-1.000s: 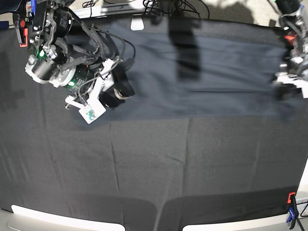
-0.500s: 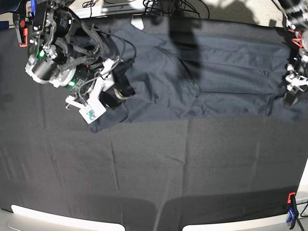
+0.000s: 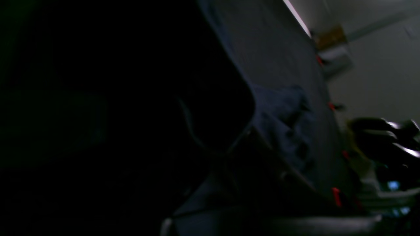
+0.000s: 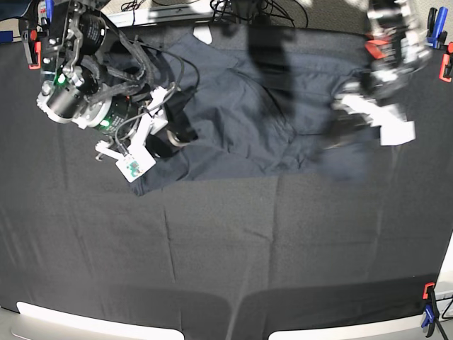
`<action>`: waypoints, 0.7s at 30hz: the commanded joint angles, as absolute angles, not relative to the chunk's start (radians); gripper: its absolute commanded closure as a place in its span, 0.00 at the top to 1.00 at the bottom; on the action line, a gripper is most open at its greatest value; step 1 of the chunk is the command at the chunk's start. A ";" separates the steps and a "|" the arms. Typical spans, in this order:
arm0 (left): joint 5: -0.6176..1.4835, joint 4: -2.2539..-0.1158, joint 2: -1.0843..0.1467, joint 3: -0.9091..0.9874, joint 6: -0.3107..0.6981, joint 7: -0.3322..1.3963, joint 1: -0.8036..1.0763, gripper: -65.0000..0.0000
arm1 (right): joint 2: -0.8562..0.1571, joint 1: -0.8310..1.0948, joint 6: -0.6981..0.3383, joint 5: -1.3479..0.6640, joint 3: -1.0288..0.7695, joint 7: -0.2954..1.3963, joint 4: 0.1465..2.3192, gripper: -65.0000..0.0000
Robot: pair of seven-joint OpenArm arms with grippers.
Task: Layout the t-shirt on the table in an organized manner, then fold the t-shirt properly
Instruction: 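Fold the held end over toward the right gripper and lower it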
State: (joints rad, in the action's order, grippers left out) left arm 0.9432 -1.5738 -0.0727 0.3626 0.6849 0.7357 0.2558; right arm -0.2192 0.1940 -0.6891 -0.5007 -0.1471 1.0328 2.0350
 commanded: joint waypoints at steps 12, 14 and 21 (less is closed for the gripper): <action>0.802 -1.593 -0.047 0.111 0.650 0.627 0.220 0.00 | -0.227 0.161 -0.628 -0.458 -0.316 1.003 2.052 0.34; 0.752 -1.593 -0.024 0.093 0.651 0.628 0.205 0.00 | -0.228 0.161 -0.628 -0.481 -0.349 1.015 2.052 0.34; 0.710 -1.593 -0.012 -0.033 0.660 0.628 0.113 0.46 | -0.228 0.161 -0.628 -0.535 -0.398 1.023 2.052 0.34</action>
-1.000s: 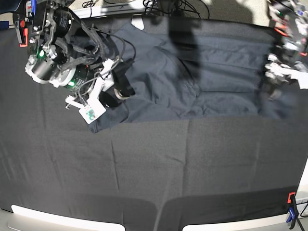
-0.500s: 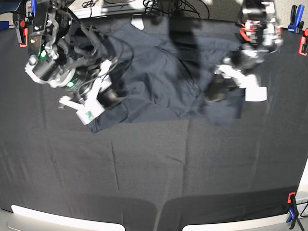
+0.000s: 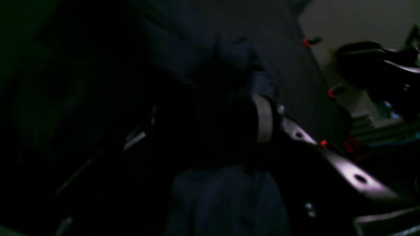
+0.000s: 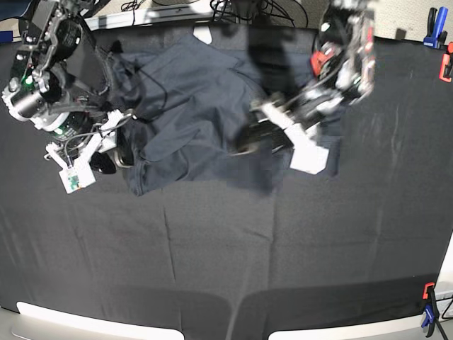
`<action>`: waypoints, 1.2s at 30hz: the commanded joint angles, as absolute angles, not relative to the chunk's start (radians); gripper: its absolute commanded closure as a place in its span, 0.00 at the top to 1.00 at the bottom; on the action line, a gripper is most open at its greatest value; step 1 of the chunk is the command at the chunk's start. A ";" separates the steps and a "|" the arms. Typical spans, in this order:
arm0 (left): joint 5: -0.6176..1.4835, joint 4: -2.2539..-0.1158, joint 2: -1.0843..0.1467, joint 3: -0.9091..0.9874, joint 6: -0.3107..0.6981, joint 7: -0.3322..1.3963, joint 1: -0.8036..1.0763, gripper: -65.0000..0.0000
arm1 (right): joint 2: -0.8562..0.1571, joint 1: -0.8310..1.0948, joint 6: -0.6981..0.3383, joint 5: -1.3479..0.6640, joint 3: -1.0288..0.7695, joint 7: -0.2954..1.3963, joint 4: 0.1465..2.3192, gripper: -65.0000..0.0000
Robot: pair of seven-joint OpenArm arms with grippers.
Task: Layout the t-shirt on the table in an organized manner, then fold the t-shirt properly
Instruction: 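Fold the held end over toward the right gripper and lower it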
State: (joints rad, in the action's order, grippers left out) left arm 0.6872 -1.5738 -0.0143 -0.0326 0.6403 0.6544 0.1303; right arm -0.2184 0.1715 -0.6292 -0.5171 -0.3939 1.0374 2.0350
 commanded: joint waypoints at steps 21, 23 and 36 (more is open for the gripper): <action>0.702 -1.903 -0.257 0.333 0.693 0.926 0.202 0.46 | -0.232 0.161 -0.628 -0.525 -0.400 1.048 2.052 0.34; 0.627 -1.901 -0.264 0.333 0.691 0.853 0.248 0.46 | -0.232 0.161 -0.628 -0.525 -0.400 1.048 2.052 0.34; 0.524 -1.670 -0.233 0.332 0.636 0.703 0.262 0.46 | -0.232 0.161 -0.628 -0.535 -0.400 1.047 2.052 0.34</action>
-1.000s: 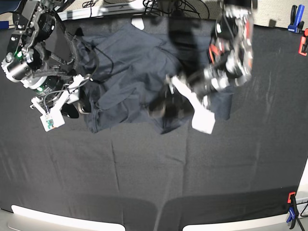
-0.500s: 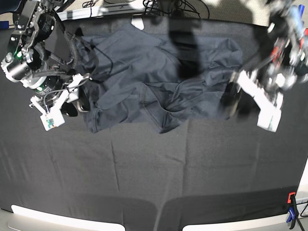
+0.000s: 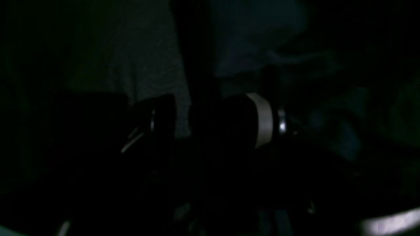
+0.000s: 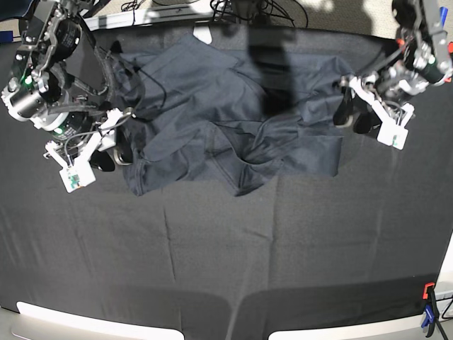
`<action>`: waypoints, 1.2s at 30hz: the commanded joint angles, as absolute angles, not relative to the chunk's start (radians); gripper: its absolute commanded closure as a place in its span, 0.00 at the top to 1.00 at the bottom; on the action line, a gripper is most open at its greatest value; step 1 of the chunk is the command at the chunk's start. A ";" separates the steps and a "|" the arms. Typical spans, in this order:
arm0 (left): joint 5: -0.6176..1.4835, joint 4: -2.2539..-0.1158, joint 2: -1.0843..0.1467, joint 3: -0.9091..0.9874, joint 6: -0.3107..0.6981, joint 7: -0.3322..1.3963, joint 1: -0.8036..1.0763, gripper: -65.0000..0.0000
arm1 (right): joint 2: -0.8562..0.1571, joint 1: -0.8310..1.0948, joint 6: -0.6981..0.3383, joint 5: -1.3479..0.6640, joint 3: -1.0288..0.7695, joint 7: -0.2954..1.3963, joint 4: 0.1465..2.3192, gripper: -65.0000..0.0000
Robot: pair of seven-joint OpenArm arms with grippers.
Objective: Layout the t-shirt on the table in an organized manner, then fold the t-shirt properly
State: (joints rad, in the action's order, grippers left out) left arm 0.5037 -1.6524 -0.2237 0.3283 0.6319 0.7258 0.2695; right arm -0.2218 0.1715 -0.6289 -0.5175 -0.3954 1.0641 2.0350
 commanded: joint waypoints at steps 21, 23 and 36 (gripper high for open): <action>0.764 -1.657 -0.178 0.286 0.698 0.776 0.247 0.00 | -0.232 0.161 -0.629 -0.535 -0.400 1.036 2.052 0.34; 0.879 -1.670 -0.178 0.286 0.698 0.828 0.247 0.00 | -0.232 0.161 -0.629 -0.535 -0.400 1.036 2.052 0.34; 1.245 -1.678 -0.167 0.148 0.698 1.047 0.246 0.00 | -0.232 0.161 -0.629 -0.535 -0.400 1.032 2.052 0.34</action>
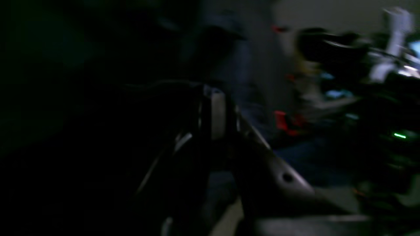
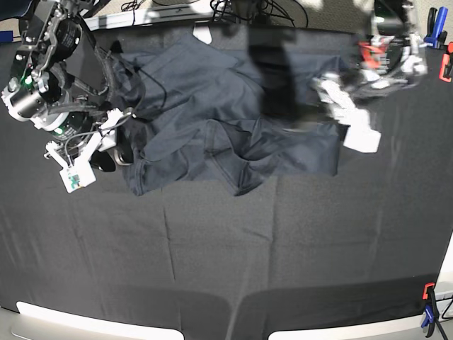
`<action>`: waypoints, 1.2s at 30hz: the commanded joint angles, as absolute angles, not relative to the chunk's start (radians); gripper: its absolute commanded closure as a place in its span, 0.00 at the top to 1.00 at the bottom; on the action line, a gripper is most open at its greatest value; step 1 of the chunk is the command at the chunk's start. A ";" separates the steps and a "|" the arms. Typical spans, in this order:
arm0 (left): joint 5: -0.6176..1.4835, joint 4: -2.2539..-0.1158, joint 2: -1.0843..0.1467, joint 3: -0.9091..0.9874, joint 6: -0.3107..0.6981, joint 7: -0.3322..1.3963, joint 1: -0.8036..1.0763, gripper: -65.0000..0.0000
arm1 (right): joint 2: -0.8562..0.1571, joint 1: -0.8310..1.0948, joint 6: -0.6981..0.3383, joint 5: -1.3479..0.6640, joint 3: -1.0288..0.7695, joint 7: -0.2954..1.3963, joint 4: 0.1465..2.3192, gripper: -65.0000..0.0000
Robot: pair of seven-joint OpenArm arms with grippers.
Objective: Layout the t-shirt on the table in an organized manner, then fold the t-shirt properly
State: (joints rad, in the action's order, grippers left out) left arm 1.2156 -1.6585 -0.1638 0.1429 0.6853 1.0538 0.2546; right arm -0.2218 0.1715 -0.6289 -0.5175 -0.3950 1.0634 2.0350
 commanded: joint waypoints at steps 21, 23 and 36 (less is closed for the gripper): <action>1.349 -1.678 -0.167 0.024 0.698 1.200 0.083 0.45 | -0.232 0.161 -0.629 -0.535 -0.400 1.032 2.052 0.34; 1.301 -1.678 -0.167 0.103 0.698 1.179 0.078 0.45 | -0.232 0.161 -0.629 -0.535 -0.400 1.032 2.052 0.34; 0.670 -1.678 -0.169 0.081 0.698 0.832 0.143 0.45 | -0.229 0.161 -0.629 -0.535 -0.400 1.028 2.052 0.34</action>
